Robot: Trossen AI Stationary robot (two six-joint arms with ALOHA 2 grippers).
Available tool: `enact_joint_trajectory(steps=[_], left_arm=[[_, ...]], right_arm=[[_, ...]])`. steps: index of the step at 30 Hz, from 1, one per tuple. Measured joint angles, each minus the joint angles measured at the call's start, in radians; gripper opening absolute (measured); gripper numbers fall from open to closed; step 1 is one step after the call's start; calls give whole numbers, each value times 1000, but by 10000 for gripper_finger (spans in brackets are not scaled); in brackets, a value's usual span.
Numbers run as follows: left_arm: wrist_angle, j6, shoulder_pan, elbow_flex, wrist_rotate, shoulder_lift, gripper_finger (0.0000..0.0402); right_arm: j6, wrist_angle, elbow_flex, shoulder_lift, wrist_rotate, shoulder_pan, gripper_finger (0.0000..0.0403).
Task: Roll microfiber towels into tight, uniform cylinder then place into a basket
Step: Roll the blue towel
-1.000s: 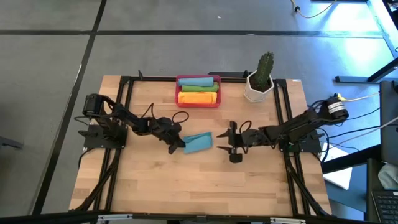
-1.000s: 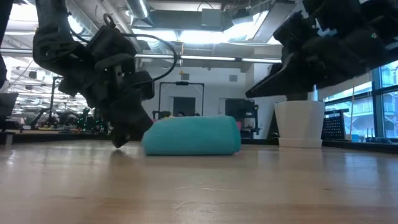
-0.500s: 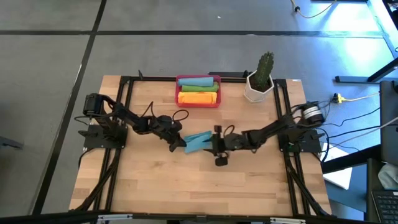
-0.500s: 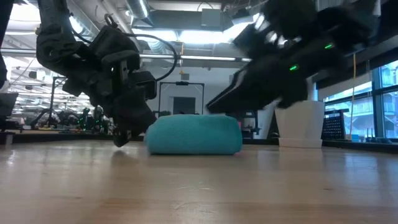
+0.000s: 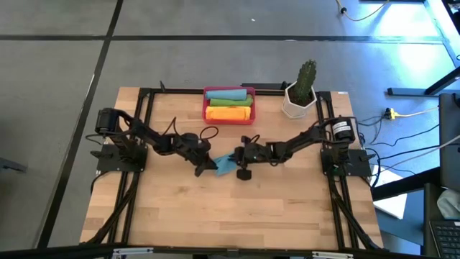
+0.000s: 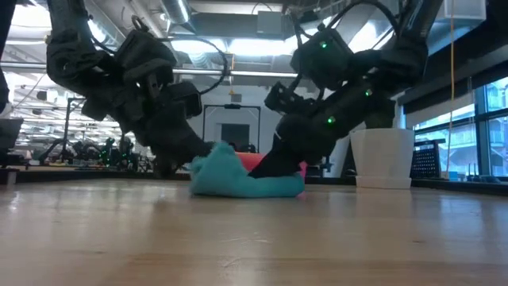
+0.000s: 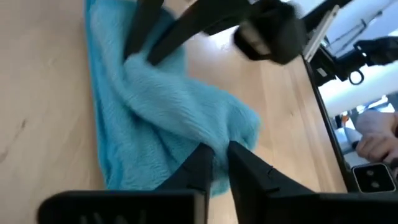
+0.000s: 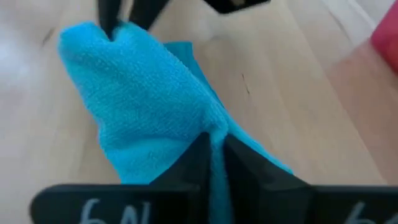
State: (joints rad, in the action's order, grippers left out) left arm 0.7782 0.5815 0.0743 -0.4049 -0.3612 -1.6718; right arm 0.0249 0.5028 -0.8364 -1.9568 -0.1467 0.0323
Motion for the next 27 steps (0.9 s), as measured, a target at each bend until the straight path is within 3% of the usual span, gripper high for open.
enact_joint_trajectory(steps=[13,17,20,27], left_arm=[[-11,-253,44,0,31,197,144],[-8,-324,-16,-21,62,232,165],[-88,-470,-130,-77,191,222,169],[-646,-778,-349,-341,688,147,171]], right_arm=[[26,-46,0,2,15,-3,39],[27,-47,1,2,16,-3,39],[27,-48,1,2,17,-3,39],[27,-49,2,2,20,-3,39]])
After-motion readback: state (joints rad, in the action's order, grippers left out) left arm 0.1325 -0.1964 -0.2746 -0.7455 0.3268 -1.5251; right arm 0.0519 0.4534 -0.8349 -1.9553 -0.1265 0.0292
